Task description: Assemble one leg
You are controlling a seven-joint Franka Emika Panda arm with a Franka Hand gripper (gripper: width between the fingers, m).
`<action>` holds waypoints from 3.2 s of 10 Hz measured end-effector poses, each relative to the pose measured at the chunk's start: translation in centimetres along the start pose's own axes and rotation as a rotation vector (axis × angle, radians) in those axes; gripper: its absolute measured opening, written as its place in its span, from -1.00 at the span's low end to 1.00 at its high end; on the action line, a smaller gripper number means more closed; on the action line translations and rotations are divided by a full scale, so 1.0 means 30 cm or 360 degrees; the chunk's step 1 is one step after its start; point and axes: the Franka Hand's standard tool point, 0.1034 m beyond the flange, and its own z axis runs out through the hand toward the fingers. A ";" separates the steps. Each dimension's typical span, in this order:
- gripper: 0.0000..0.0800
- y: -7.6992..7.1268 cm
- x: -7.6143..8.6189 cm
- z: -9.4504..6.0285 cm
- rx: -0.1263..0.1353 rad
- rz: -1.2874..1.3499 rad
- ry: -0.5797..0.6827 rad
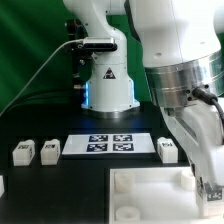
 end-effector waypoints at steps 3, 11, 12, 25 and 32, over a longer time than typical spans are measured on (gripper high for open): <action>0.29 0.011 -0.024 0.016 0.0006 -0.0439 0.0034; 0.62 0.001 -0.029 0.014 -0.0123 -0.2234 0.0120; 0.62 -0.008 -0.035 0.015 -0.0110 -0.2251 0.0126; -0.26 -0.002 -0.003 0.009 -0.0014 0.0119 0.0036; 0.62 0.037 -0.054 0.025 0.0045 -0.0552 0.0070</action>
Offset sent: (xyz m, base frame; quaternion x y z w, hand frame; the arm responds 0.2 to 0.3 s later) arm -0.0180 0.0175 -0.0008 0.0087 -0.0005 -0.2770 0.9608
